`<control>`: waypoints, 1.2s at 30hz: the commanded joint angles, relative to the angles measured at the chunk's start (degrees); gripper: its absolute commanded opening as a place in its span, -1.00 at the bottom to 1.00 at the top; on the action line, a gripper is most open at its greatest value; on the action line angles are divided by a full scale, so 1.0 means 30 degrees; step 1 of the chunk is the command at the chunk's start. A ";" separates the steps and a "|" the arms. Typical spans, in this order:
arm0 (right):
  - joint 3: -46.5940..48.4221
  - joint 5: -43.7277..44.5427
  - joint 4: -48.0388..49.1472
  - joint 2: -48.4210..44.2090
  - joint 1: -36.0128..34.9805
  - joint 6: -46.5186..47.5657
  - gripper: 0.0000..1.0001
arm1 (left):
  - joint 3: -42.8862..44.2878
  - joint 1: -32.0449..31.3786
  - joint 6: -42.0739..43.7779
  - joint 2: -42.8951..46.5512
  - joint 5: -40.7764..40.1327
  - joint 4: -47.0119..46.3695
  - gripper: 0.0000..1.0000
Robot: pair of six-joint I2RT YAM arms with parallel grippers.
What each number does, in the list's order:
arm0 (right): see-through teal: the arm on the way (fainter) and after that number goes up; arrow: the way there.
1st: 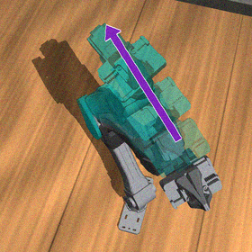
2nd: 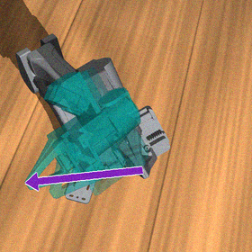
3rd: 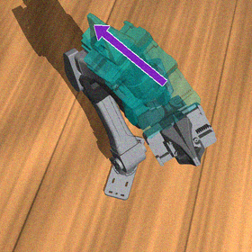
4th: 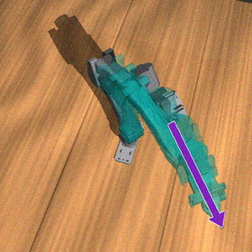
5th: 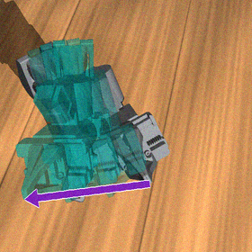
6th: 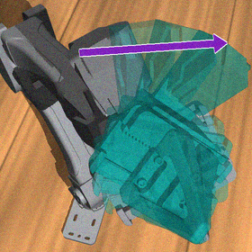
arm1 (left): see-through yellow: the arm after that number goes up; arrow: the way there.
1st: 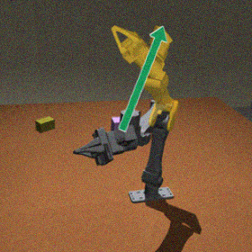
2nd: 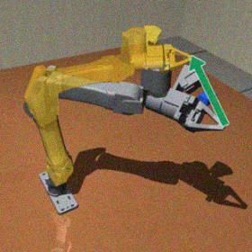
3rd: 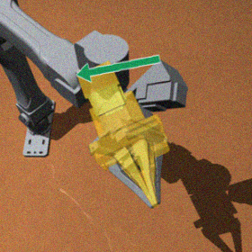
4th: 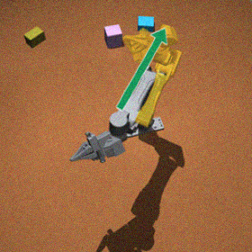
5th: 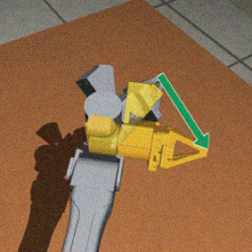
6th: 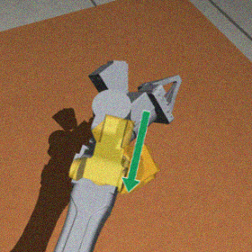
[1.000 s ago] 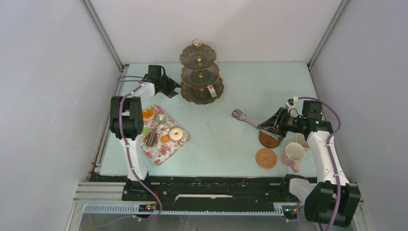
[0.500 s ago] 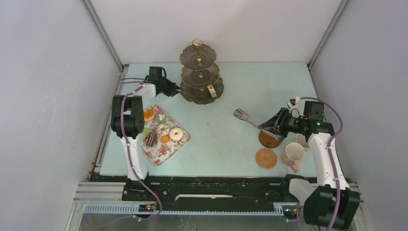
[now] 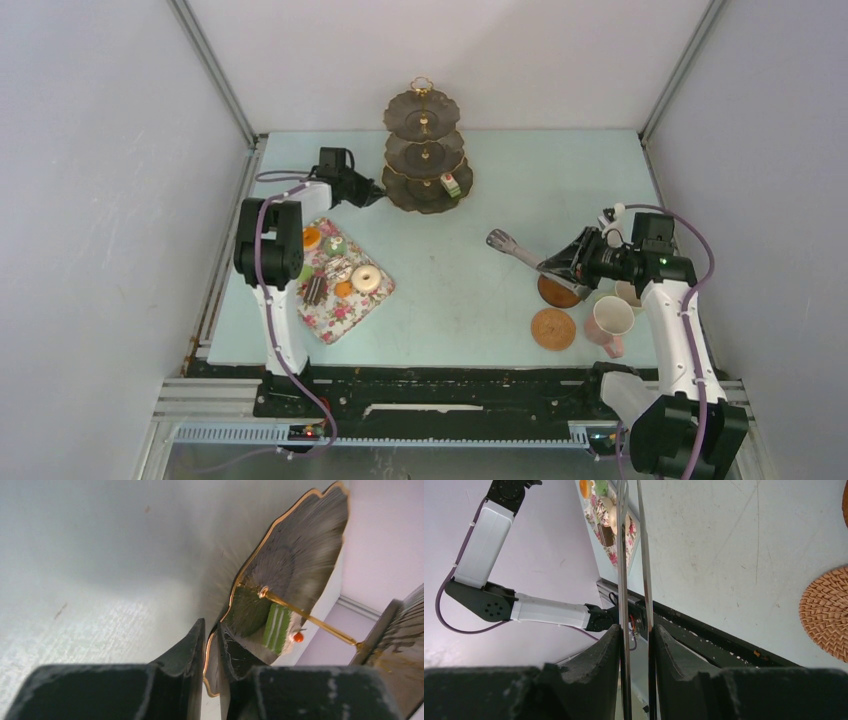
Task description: Serve the afternoon tea
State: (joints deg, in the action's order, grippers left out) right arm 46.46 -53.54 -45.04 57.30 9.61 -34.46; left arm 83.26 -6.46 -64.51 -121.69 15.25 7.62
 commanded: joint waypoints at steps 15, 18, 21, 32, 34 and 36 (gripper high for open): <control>0.0803 -0.0402 0.0951 0.0227 -0.1312 0.0030 -0.33 | -0.4588 -0.1813 -0.0982 0.4082 0.0259 -0.1246 -0.55; 0.0803 -0.0365 0.1064 0.0390 -0.1756 0.0027 -0.33 | -0.4420 -0.1745 -0.0299 0.4572 0.0178 -0.0500 -0.45; 0.0803 -0.0242 0.1133 0.0647 -0.2239 0.0160 -0.32 | -0.4793 -0.1715 0.0208 0.5432 0.0134 0.0303 -0.30; 0.0803 0.0610 0.4049 0.2806 -0.6434 -0.1111 -0.30 | -0.8576 -0.1451 0.3576 1.3721 -0.0624 0.4183 0.12; 0.0803 0.0630 0.5434 0.3533 -0.7537 -0.1972 -0.30 | -0.8661 -0.1436 0.4705 1.6011 -0.1400 0.5959 0.19; 0.0803 0.0526 0.7185 0.4336 -0.8826 -0.3314 -0.29 | -0.8816 -0.1422 0.5559 1.8197 -0.2051 0.7794 0.26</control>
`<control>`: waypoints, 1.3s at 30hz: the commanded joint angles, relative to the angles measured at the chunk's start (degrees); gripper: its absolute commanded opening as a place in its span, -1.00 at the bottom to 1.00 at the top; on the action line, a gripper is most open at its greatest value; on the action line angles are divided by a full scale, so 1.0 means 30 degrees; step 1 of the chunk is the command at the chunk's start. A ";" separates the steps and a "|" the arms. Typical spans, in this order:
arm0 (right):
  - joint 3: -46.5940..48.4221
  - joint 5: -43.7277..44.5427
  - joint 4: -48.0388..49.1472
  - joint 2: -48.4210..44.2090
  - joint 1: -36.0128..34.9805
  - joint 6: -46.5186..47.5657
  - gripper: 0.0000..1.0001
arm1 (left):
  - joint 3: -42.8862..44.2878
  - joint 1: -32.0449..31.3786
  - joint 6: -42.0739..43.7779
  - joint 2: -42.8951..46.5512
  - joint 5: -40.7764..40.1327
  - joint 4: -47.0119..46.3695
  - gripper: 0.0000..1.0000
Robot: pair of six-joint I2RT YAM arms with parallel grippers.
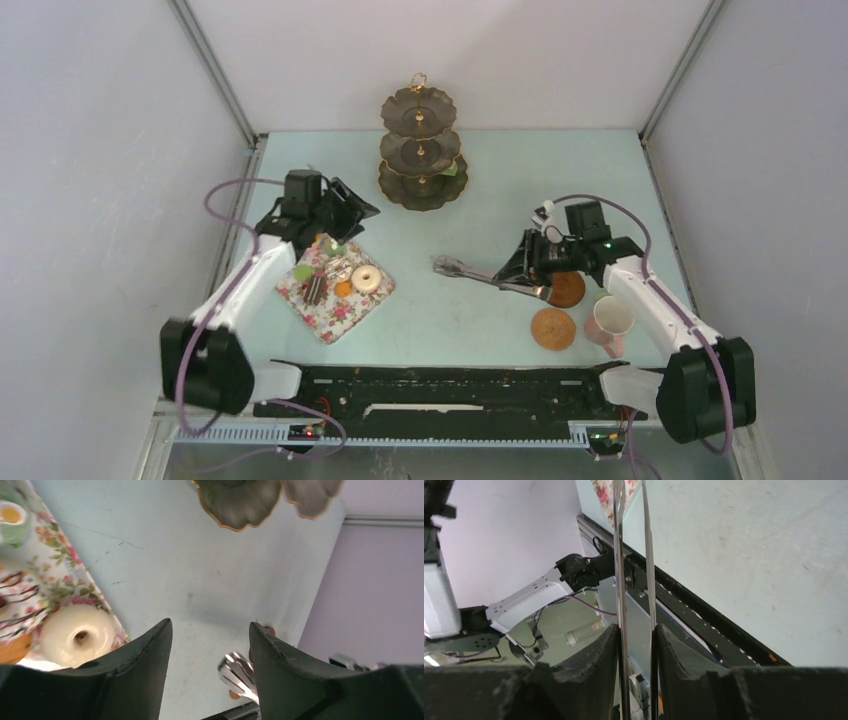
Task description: Serve the afternoon tea
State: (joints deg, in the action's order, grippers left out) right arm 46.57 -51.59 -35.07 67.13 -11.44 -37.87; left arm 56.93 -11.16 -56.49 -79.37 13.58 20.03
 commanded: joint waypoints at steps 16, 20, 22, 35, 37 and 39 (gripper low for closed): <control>0.6268 0.0867 1.3038 0.9993 -0.8943 -0.8174 -0.23 | 0.4638 0.0145 0.6534 1.2952 -0.4467 1.4452 0.56; 0.8417 0.2760 1.1992 1.1512 -0.9625 -0.6694 -0.17 | 0.6335 0.0145 0.7244 1.2633 -0.4447 1.5658 0.57; 0.9908 0.3817 1.0171 1.2317 -0.9808 -0.5220 -0.16 | 0.7088 0.0145 0.7598 1.2383 -0.4129 1.6034 0.57; 1.9741 1.0427 0.0732 1.6697 -1.1612 0.4347 -0.11 | 0.9750 0.0145 0.9376 1.0730 -0.1864 1.6704 0.59; 2.0898 1.0789 0.0063 1.7328 -1.1971 0.5320 -0.11 | 1.0094 0.0123 0.9550 1.0563 -0.1811 1.6802 0.59; 2.1972 1.1590 -0.0913 1.7912 -1.2387 0.6261 -0.11 | 1.0319 -0.0055 0.9558 1.0501 -0.1950 1.6783 0.60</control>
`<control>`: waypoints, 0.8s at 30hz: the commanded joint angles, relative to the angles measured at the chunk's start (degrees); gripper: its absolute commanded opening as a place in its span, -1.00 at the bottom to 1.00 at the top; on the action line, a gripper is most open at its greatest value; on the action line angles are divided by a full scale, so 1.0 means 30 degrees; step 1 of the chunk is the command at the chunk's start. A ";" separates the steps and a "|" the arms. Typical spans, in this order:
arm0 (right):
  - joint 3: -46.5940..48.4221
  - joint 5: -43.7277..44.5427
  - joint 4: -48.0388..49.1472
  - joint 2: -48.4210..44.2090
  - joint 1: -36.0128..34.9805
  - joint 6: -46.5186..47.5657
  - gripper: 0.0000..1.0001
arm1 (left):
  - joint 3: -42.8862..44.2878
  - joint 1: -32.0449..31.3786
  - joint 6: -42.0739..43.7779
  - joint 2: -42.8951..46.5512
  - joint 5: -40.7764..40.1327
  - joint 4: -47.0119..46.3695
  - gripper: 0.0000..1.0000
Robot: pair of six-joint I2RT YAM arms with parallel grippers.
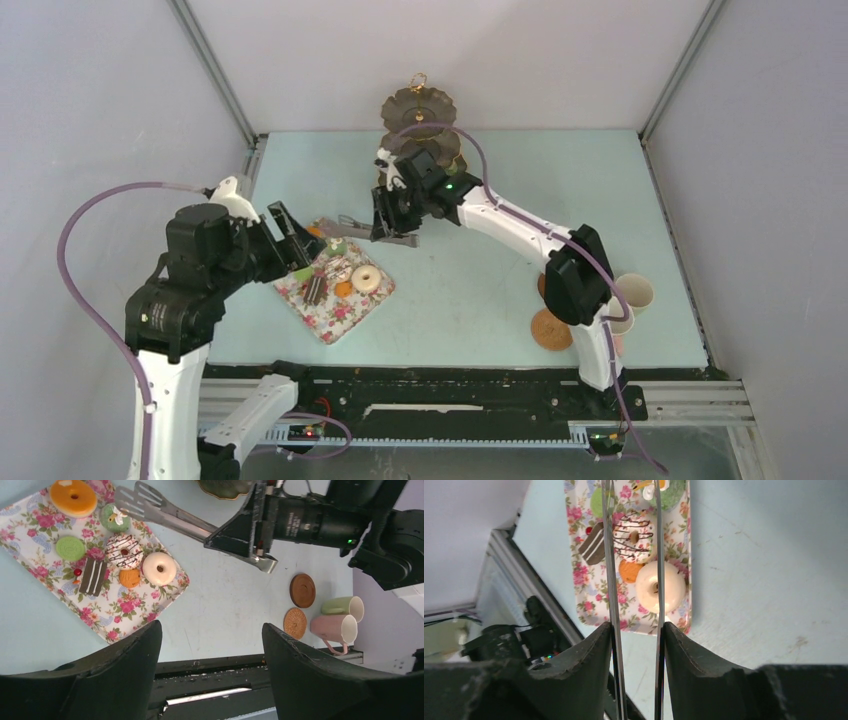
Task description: Serve the afternoon tea
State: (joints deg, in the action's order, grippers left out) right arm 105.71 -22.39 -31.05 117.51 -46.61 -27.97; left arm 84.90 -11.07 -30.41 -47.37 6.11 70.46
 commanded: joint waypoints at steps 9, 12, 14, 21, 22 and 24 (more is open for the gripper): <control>0.4635 0.4151 -0.3486 0.2283 -0.1511 0.4654 -0.10 | 0.1287 -0.1387 0.1308 -0.0254 -0.0753 0.0216 0.63; 0.5213 0.4241 -0.3807 0.2637 -0.1573 0.4940 -0.10 | 0.1325 -0.1851 0.1432 -0.0389 -0.1243 0.0229 0.64; 0.5441 0.4391 -0.3974 0.2793 -0.1628 0.5175 -0.10 | 0.1465 -0.2166 0.1518 -0.0573 -0.1490 0.0190 0.65; 0.6379 0.4009 -0.4096 0.3431 -0.1774 0.5715 -0.09 | 0.2124 -0.3158 0.1896 -0.1038 -0.2753 0.0316 0.69; 0.6597 0.4007 -0.4157 0.3540 -0.1781 0.5766 -0.08 | 0.2162 -0.3238 0.1930 -0.1067 -0.2902 0.0346 0.70; 0.6983 0.4105 -0.4301 0.3817 -0.1793 0.5846 -0.08 | 0.2196 -0.3393 0.1980 -0.1112 -0.3193 0.0385 0.72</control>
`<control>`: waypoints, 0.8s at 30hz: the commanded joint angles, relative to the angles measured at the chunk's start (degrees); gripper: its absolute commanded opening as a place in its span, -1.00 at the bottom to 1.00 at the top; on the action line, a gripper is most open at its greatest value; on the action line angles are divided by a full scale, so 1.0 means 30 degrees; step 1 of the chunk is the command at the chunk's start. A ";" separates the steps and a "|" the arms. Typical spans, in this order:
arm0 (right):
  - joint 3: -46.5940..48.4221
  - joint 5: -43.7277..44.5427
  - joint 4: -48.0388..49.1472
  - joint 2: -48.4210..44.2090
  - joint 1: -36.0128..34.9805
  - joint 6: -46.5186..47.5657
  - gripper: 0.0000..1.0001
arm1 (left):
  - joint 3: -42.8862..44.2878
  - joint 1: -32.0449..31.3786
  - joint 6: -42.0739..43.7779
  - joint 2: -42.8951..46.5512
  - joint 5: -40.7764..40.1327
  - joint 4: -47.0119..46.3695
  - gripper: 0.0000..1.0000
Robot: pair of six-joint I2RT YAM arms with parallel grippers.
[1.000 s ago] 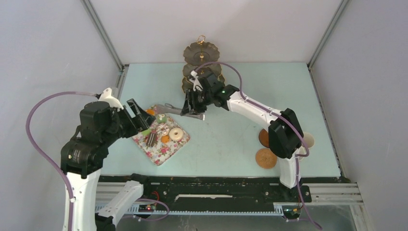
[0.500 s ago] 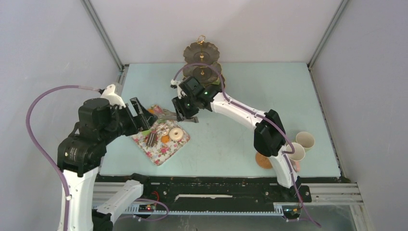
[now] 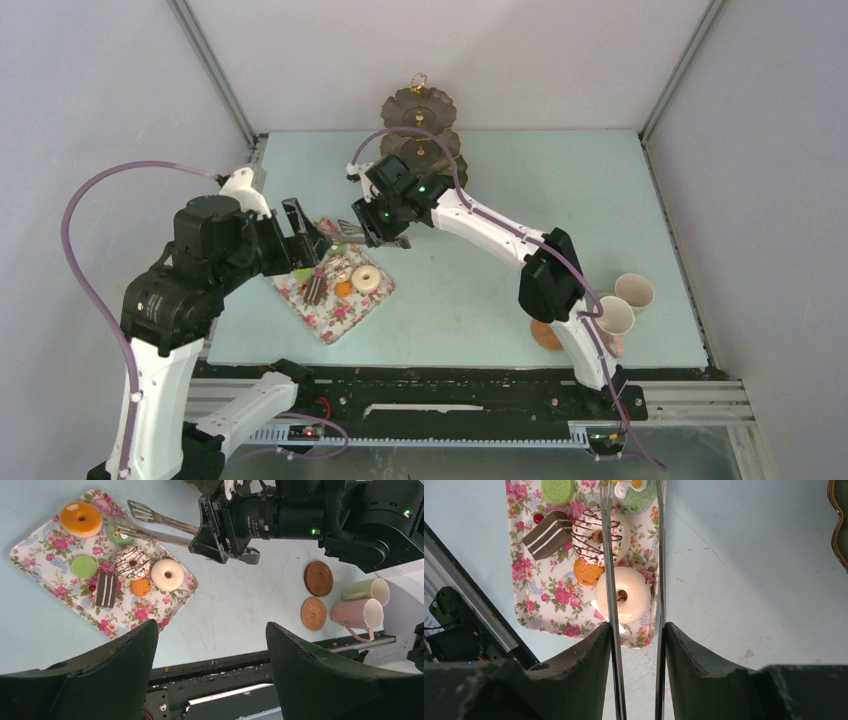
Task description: Serve the afternoon tea
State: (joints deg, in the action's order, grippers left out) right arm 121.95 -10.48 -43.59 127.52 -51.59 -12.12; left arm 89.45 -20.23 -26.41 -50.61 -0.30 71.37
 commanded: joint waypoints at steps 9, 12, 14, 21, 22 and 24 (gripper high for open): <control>0.2357 0.0183 -0.0521 0.1107 -0.0319 0.1148 -0.05 | 0.0856 -0.0524 0.0748 -0.0194 -0.1395 0.0095 0.74; 0.2343 0.0290 -0.0673 0.1249 -0.0483 0.1331 -0.04 | 0.0885 -0.0523 0.0751 -0.0270 -0.1419 0.0079 0.75; 0.2328 0.0328 -0.0725 0.1352 -0.0571 0.1449 -0.04 | 0.0887 -0.0523 0.0748 -0.0288 -0.1457 0.0063 0.75; 0.2334 -0.0179 -0.0358 0.1012 -0.0707 0.1230 -0.04 | 0.0974 -0.0526 0.0779 -0.0411 -0.1556 0.0093 0.75; 0.2391 -0.0170 -0.0352 0.0958 -0.0710 0.1165 -0.04 | 0.0975 -0.0523 0.0777 -0.0415 -0.1496 0.0087 0.75; 0.2444 -0.0197 -0.0370 0.0876 -0.0739 0.1112 -0.04 | 0.0932 -0.0537 0.0749 -0.0448 -0.1402 0.0033 0.75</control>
State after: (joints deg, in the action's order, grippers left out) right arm 126.02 -10.35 -45.84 131.24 -53.45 -8.71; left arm 90.48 -21.47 -25.39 -51.59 -4.32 72.18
